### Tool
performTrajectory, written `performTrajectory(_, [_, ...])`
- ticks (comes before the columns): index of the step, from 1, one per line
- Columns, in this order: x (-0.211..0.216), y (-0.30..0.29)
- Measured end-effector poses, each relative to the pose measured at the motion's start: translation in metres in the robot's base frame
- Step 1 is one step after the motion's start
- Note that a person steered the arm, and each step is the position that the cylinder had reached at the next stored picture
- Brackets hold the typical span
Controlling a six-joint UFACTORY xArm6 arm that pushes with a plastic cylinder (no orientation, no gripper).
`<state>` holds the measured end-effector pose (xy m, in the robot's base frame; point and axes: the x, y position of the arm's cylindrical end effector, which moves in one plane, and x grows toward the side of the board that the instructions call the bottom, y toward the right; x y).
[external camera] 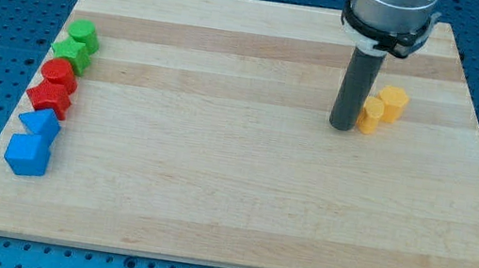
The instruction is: Push the green circle into yellow blocks
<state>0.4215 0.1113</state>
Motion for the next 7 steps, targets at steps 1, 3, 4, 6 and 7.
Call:
performTrajectory(1, [-0.014, 0.003])
performTrajectory(3, [-0.017, 0.029])
performTrajectory(4, [-0.027, 0.007])
performTrajectory(6, [-0.13, -0.196])
performTrajectory(7, [-0.139, -0.335])
